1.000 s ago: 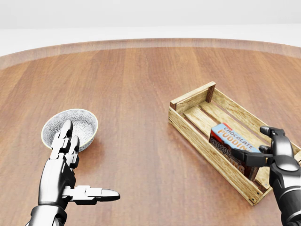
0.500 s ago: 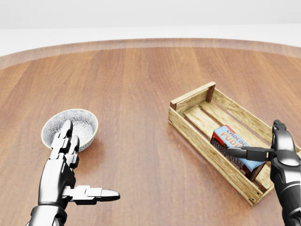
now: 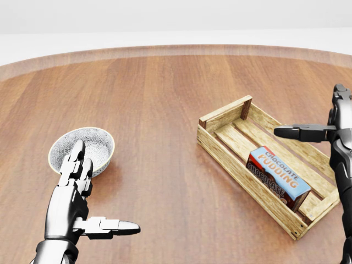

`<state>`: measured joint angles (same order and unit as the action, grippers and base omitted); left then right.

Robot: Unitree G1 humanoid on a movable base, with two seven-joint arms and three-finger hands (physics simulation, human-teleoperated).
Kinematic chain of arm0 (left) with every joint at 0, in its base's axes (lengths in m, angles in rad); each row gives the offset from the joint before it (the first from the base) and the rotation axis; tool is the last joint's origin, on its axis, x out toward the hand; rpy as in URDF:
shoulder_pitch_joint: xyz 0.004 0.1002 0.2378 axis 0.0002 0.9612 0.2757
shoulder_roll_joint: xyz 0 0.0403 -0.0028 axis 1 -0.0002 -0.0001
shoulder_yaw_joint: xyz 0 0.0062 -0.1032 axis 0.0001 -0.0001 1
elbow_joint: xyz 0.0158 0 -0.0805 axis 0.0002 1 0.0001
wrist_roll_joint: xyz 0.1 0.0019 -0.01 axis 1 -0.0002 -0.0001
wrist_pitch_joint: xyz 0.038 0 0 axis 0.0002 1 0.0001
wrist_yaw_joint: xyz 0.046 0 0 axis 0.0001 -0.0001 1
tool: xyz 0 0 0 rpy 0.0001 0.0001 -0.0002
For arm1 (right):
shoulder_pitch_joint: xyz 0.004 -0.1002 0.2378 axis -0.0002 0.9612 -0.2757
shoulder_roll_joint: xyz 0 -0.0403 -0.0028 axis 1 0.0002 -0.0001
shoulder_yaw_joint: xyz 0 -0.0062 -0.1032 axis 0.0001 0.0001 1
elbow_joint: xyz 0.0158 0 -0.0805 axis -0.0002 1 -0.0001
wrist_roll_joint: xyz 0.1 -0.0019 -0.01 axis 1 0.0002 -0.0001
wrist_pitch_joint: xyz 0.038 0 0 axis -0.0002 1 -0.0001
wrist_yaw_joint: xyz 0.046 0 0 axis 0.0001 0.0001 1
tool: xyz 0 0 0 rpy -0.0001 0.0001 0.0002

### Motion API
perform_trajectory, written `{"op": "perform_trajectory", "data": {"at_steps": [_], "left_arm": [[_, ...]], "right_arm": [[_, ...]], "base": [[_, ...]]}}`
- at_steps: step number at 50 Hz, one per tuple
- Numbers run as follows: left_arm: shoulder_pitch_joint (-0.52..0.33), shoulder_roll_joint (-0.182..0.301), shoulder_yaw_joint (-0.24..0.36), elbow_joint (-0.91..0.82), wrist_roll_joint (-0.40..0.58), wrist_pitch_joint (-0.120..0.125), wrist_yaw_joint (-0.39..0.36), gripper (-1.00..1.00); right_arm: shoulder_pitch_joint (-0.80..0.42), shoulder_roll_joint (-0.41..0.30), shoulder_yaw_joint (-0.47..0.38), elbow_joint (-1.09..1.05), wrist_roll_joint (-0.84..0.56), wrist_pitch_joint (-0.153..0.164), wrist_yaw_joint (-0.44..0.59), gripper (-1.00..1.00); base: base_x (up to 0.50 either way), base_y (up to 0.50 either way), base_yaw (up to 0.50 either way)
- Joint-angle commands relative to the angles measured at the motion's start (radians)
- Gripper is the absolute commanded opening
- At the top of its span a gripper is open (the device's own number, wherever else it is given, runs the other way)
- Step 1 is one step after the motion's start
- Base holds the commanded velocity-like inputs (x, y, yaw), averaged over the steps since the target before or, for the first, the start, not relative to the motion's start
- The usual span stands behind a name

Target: Pick up the chocolate pudding and put it in the tray.

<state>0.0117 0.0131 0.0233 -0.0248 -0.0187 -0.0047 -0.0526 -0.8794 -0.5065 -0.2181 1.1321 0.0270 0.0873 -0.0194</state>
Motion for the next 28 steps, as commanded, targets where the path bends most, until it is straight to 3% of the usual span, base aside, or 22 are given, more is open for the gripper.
{"op": "perform_trajectory", "data": {"at_steps": [1,17,28], "left_arm": [[-0.001,0.0,-0.001,0.001,0.0,-0.002,-0.002,1.0],[0.0,0.0,-0.001,0.001,-0.001,-0.001,-0.002,1.0],[-0.001,0.0,-0.001,0.001,-0.001,-0.002,-0.002,1.0]], "right_arm": [[0.0,-0.028,-0.007,-0.248,0.021,0.0,0.014,1.0],[0.089,-0.045,-0.079,-1.008,0.054,0.0,0.034,1.0],[0.027,-0.093,-0.095,-1.392,0.081,0.0,0.04,1.0]], "base": [[0.0,0.0,0.0],[0.0,0.0,0.0],[0.0,0.0,0.0]]}}
